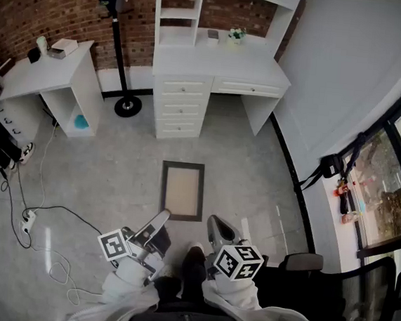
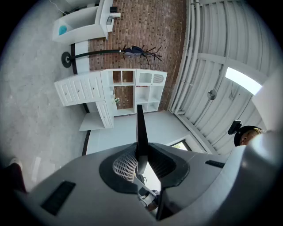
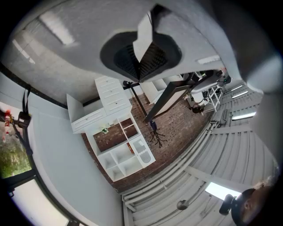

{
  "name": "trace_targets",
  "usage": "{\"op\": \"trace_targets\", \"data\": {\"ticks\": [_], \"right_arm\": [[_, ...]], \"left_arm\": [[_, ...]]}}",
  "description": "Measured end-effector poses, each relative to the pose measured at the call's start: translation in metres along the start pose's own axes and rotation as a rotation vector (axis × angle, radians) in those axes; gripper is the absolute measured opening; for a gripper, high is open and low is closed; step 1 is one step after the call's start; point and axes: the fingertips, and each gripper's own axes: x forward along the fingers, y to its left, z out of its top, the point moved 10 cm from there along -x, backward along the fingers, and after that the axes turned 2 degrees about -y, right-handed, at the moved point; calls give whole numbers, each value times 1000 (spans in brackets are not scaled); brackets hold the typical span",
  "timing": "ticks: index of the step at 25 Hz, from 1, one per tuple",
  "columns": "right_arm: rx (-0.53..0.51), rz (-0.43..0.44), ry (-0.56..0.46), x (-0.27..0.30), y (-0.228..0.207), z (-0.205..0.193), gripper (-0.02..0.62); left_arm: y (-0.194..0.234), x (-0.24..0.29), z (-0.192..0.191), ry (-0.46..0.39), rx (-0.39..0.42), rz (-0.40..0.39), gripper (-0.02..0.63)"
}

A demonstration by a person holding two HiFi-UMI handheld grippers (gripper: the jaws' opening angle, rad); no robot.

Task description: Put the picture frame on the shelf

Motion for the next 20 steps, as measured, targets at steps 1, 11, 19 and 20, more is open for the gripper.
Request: {"op": "trace_targets", "data": {"ticks": [1,11,19,20], "right_arm": [[0,0,-1,-2,3,-2,-2],[-7,-19,-43,13,-1,9,-2],[13,39,-52,75,-43,64,-2],[10,46,-56,83,-49,72,-2]], "left_arm": [[0,-4,-2,-1,-4,0,71],[11,5,7,-53,-25,-2,71],[20,77,50,-120,24,-28,71],[22,88,54,-124,28,-33,71]]}}
